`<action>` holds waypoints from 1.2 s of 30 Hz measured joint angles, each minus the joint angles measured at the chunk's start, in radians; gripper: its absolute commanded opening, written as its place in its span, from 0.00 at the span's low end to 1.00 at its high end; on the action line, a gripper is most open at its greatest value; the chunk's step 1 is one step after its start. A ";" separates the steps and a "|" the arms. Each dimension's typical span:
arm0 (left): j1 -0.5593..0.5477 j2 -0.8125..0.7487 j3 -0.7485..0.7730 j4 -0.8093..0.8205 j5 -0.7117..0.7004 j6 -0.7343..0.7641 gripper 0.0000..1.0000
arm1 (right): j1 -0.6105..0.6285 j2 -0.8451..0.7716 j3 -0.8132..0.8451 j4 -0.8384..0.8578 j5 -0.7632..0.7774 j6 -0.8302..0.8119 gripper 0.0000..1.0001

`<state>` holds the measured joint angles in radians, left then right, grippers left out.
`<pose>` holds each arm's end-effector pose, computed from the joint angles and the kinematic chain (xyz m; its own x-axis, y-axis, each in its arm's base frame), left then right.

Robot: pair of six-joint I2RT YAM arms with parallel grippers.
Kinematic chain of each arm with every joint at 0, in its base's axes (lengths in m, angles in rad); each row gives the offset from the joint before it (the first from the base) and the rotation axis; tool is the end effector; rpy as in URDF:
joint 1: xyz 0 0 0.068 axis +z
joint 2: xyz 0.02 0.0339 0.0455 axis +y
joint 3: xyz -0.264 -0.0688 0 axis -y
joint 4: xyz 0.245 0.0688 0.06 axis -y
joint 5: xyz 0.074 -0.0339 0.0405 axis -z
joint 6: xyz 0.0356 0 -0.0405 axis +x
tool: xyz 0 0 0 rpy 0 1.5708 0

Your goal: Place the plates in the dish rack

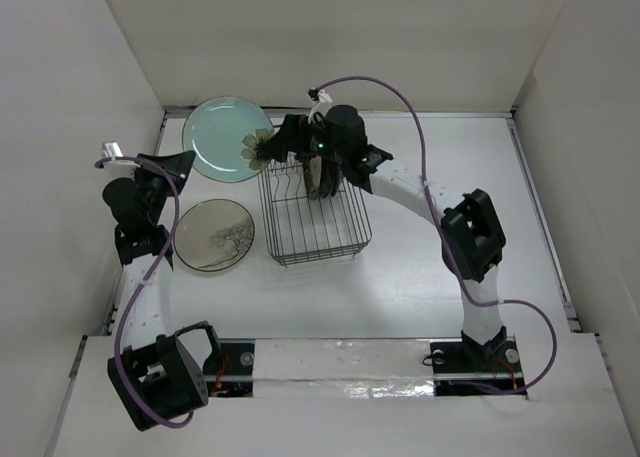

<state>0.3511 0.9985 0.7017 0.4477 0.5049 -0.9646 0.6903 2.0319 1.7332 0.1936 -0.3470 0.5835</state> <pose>0.2245 0.0639 0.3370 -0.0412 -0.7811 -0.6230 0.2003 0.6044 -0.7711 0.3749 0.3253 0.3239 -0.5411 0.2251 -0.8103 -0.6728 0.4622 0.5777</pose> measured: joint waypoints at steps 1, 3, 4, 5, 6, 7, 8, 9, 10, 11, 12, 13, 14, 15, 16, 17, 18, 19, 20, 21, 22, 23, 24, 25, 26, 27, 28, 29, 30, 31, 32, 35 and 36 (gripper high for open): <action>-0.003 -0.002 -0.005 0.011 0.015 -0.006 0.00 | 0.002 0.007 0.002 0.001 -0.013 0.008 0.96; -0.003 -0.002 -0.019 0.038 0.043 -0.020 0.00 | 0.006 0.024 0.015 0.004 -0.037 0.020 0.90; -0.004 -0.002 -0.030 0.048 0.058 -0.028 0.00 | 0.008 0.034 0.025 0.009 -0.050 0.027 0.86; -0.004 -0.002 -0.041 0.059 0.071 -0.033 0.00 | 0.011 0.044 0.035 0.016 -0.061 0.031 0.82; -0.004 -0.002 -0.051 0.065 0.081 -0.037 0.00 | 0.014 0.053 0.045 0.023 -0.071 0.035 0.71; -0.004 -0.003 -0.064 0.072 0.094 -0.041 0.00 | 0.018 0.060 0.051 0.032 -0.081 0.039 0.63; -0.004 -0.005 -0.076 0.077 0.105 -0.043 0.00 | 0.019 0.066 0.051 0.048 -0.093 0.048 0.55; -0.004 -0.006 -0.088 0.081 0.119 -0.043 0.00 | 0.023 0.069 0.051 0.064 -0.104 0.057 0.32; -0.004 -0.008 -0.097 0.077 0.124 -0.036 0.00 | 0.024 0.072 0.050 0.080 -0.106 0.074 0.21; 0.004 -0.009 -0.107 0.071 0.120 -0.030 0.00 | 0.021 0.072 0.045 0.111 -0.117 0.109 0.21; 0.011 -0.009 -0.114 0.067 0.121 -0.030 0.00 | 0.015 0.071 0.042 0.142 -0.138 0.134 0.00; 0.010 -0.010 -0.115 0.061 0.124 -0.021 0.00 | 0.015 0.068 0.037 0.154 -0.137 0.148 0.00; 0.010 -0.012 -0.114 0.072 0.129 -0.014 0.00 | 0.015 0.059 0.020 0.166 -0.137 0.162 0.00; 0.010 -0.017 -0.114 0.069 0.129 0.000 0.10 | 0.013 0.055 0.003 0.185 -0.137 0.175 0.00; 0.009 -0.022 -0.114 0.057 0.130 0.010 0.19 | 0.013 0.047 -0.008 0.190 -0.130 0.176 0.00; 0.008 -0.026 -0.114 0.048 0.130 0.013 0.28 | 0.016 0.037 -0.023 0.191 -0.126 0.171 0.00; 0.003 -0.028 -0.114 0.037 0.132 0.020 0.44 | 0.019 0.025 -0.037 0.187 -0.117 0.159 0.00; 0.002 -0.032 -0.114 0.029 0.135 0.025 0.51 | 0.023 0.011 -0.050 0.180 -0.102 0.145 0.00; 0.000 -0.035 -0.114 0.019 0.136 0.031 0.58 | 0.027 -0.002 -0.063 0.169 -0.084 0.126 0.00; -0.004 -0.041 -0.114 0.014 0.138 0.035 0.66 | 0.033 -0.019 -0.076 0.154 -0.062 0.108 0.00; -0.005 -0.048 -0.113 0.009 0.141 0.041 0.68 | 0.038 -0.034 -0.088 0.137 -0.040 0.090 0.00; -0.009 -0.060 -0.113 0.002 0.141 0.048 0.71 | 0.040 -0.053 -0.100 0.116 -0.015 0.071 0.00; -0.010 -0.063 -0.112 0.001 0.141 0.050 0.73 | 0.043 -0.074 -0.108 0.092 0.011 0.053 0.00; -0.010 -0.071 -0.112 0.000 0.141 0.055 0.74 | 0.045 -0.095 -0.115 0.066 0.045 0.027 0.00; -0.013 -0.082 -0.112 -0.001 0.139 0.063 0.75 | 0.048 -0.114 -0.119 0.038 0.083 0.002 0.00; -0.017 -0.094 -0.111 -0.003 0.132 0.071 0.77 | 0.049 -0.139 -0.126 0.011 0.128 -0.024 0.00; -0.021 -0.108 -0.109 -0.009 0.124 0.080 0.77 | 0.050 -0.159 -0.128 -0.016 0.172 -0.048 0.00; -0.029 -0.123 -0.105 -0.022 0.112 0.092 0.77 | 0.053 -0.180 -0.128 -0.045 0.224 -0.076 0.00; -0.036 -0.137 -0.100 -0.031 0.104 0.103 0.77 | 0.056 -0.200 -0.128 -0.075 0.277 -0.103 0.00; -0.048 -0.151 -0.095 -0.038 0.095 0.114 0.76 | 0.062 -0.216 -0.124 -0.103 0.338 -0.132 0.00; -0.060 -0.161 -0.090 -0.043 0.091 0.124 0.75 | 0.071 -0.228 -0.116 -0.134 0.398 -0.166 0.00; -0.095 -0.170 -0.084 -0.046 0.090 0.146 0.64 | 0.095 -0.240 -0.078 -0.208 0.588 -0.256 0.00; -0.104 -0.168 -0.084 -0.050 0.093 0.154 0.56 | 0.104 -0.238 -0.068 -0.227 0.638 -0.277 0.00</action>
<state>0.2474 0.8303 0.6178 0.3977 0.5980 -0.8108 0.7944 1.7935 1.6653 -0.0334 0.2913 0.3065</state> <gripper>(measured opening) 0.659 0.251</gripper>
